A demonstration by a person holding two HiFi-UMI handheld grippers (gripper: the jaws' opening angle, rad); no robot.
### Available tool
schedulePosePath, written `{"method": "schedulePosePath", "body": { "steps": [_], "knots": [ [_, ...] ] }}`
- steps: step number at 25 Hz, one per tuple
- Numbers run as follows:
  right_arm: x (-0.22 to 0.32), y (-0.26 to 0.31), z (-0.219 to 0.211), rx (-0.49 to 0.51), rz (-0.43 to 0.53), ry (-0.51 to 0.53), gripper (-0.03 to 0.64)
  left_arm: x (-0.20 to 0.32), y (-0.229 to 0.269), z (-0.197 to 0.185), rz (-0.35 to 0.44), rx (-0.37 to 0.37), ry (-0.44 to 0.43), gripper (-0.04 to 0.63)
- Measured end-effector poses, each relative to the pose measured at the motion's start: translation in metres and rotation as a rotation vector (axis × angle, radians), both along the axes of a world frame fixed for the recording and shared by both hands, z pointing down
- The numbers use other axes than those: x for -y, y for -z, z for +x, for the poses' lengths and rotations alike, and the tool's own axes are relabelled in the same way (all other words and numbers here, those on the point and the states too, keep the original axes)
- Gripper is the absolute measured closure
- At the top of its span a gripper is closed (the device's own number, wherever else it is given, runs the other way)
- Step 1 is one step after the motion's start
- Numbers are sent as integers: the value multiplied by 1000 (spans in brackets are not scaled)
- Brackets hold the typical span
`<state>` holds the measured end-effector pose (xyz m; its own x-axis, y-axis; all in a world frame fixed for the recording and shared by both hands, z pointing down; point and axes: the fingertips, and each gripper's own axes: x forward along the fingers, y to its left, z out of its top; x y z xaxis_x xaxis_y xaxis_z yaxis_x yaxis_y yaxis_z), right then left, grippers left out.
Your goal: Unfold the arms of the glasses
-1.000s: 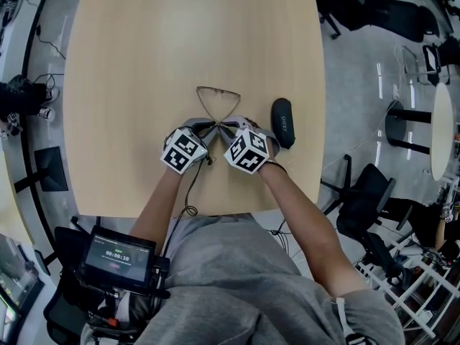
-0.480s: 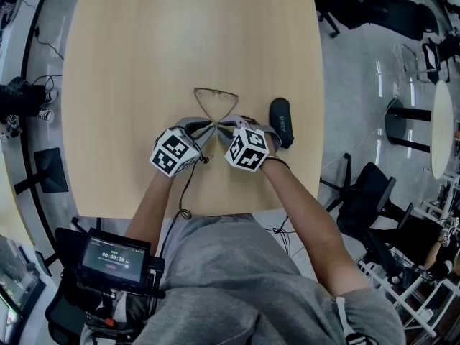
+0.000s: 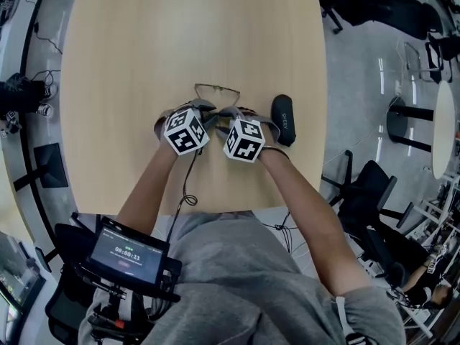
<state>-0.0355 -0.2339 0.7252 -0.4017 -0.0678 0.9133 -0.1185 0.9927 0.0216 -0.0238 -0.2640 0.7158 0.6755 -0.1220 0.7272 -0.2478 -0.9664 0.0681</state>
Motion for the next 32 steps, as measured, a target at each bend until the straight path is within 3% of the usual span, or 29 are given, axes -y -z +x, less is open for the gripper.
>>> {"method": "schedulePosePath", "body": {
  "steps": [6,9,32],
  "knots": [
    [-4,-2,7,-3,-28,14,483,-11,-8,8,-155,-33,-38,574],
    [-7,-1,4,-20,-34,38,483,-15,-9,5,-196,-36,-54,574],
    [-23,-6,32,-107,-24,129,483,-30,-10,-17,-278,-29,-5,574]
  ]
}}
